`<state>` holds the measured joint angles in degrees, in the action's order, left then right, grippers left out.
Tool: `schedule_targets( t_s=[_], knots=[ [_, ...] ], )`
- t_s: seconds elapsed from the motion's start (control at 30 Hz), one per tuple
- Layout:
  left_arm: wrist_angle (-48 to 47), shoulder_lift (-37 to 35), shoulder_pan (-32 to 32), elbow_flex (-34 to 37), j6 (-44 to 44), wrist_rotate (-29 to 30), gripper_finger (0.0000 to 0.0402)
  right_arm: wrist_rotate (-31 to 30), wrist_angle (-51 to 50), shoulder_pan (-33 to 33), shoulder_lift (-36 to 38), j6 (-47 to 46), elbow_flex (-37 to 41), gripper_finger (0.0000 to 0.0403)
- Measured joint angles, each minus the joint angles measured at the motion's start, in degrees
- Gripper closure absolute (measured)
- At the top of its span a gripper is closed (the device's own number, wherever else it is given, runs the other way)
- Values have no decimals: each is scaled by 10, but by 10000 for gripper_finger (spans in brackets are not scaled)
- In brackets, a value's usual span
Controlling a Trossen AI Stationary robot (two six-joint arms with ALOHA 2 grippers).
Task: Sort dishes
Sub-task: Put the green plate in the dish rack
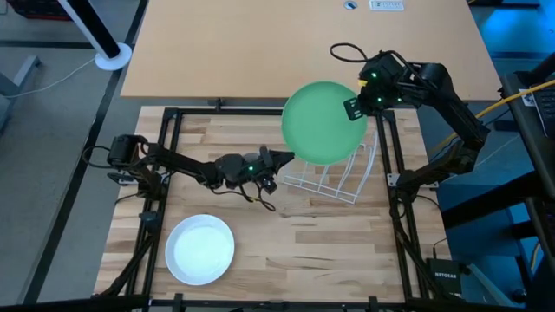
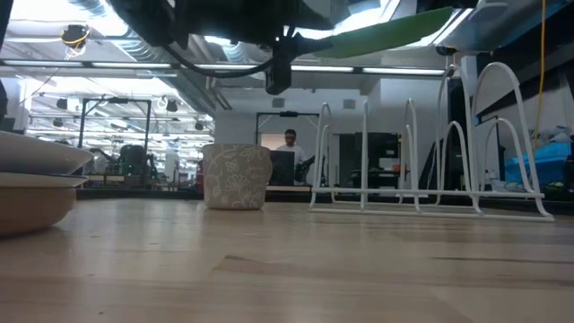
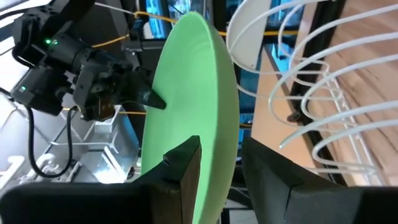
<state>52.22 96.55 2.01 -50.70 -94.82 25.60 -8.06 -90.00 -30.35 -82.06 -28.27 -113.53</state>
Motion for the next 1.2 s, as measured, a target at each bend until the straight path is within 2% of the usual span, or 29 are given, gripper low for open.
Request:
schedule_targets(
  t_s=[0.33, 0.47, 0.63, 0.77, 0.87, 1.03, 1.2],
  knots=[
    [-6, 0, -34, 0, 3, -25, 291, 10, 0, 0, 0, -2, 0, 393],
    [-7, 0, -48, 0, 3, -65, 291, 24, -1, 2, -6, -6, 0, 388],
    [-17, 0, -61, 0, 3, -123, 291, 27, -1, 30, -22, -6, 0, 392],
    [-47, 0, -62, 0, 3, -124, 292, 33, 0, 57, -36, -19, 0, 387],
    [-73, 0, -58, 0, 3, -124, 308, 34, 0, 73, -42, -19, 0, 386],
    [-67, 0, -46, 0, -1, -126, 370, 33, 0, 83, -45, -20, 0, 384],
    [-57, 0, -33, 0, 0, -123, 372, 40, 4, 83, -44, -19, 0, 373]
  ],
)
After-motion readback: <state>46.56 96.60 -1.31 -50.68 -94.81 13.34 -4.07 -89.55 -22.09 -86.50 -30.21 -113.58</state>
